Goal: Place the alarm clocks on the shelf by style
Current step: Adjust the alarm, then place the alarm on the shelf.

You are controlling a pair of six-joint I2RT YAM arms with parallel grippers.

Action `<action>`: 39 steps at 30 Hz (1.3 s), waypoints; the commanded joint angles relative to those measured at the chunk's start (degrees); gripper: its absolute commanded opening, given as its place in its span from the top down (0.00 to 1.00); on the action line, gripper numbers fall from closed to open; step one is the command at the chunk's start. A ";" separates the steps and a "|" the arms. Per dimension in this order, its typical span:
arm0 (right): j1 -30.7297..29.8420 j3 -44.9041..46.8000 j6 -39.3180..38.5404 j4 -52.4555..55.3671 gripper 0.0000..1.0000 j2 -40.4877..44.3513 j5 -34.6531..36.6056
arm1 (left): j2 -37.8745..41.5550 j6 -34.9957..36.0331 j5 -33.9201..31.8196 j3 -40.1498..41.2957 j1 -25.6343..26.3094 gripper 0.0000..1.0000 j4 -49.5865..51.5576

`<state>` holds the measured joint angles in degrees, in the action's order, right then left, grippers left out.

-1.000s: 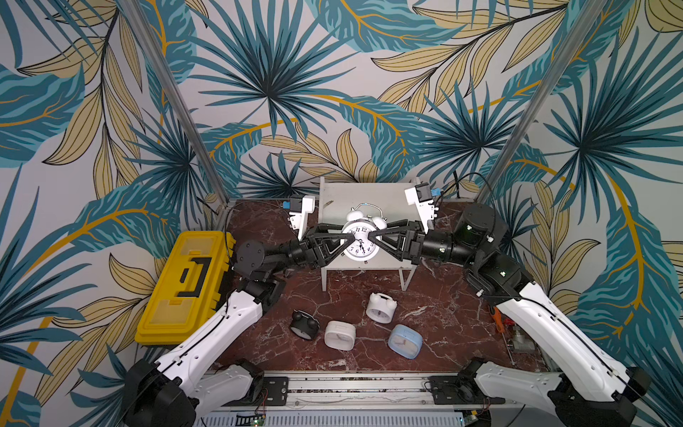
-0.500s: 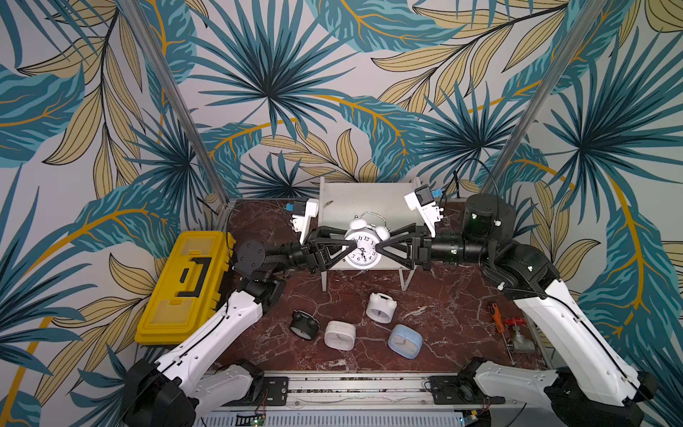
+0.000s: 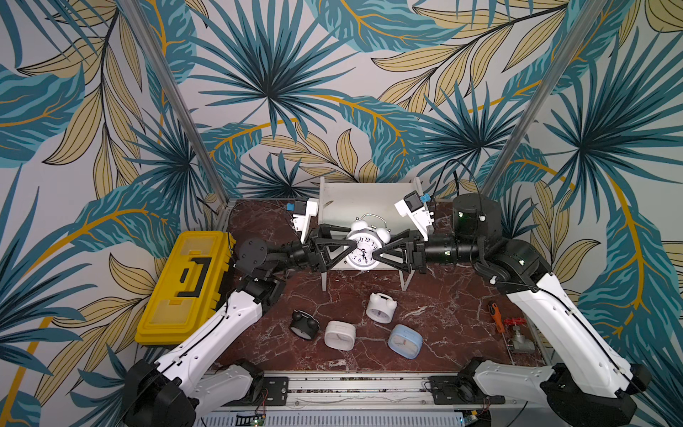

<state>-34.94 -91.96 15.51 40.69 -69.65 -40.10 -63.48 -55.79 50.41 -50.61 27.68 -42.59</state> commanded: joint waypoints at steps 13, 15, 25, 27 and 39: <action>0.88 -32.33 -20.15 12.53 0.76 -19.26 21.31 | 20.09 19.56 -31.50 1.13 -0.19 0.00 36.80; 1.06 -35.71 -21.45 12.59 0.76 -22.75 23.73 | 21.60 18.28 -33.18 2.77 -0.19 0.02 38.97; 1.95 -43.77 -23.31 8.64 0.76 -35.93 25.76 | 24.75 17.64 -36.35 5.83 -0.29 0.07 43.09; 1.94 -45.53 -22.94 8.33 0.76 -37.90 25.21 | 24.62 18.00 -36.26 5.78 -0.22 0.07 43.38; 2.00 -50.59 -24.64 9.89 0.68 -44.15 26.13 | 23.29 18.55 -36.97 6.66 -0.26 0.09 42.18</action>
<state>-33.04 -141.14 -7.92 52.42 -112.99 -13.93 -39.83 -38.09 14.09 -45.34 27.68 0.01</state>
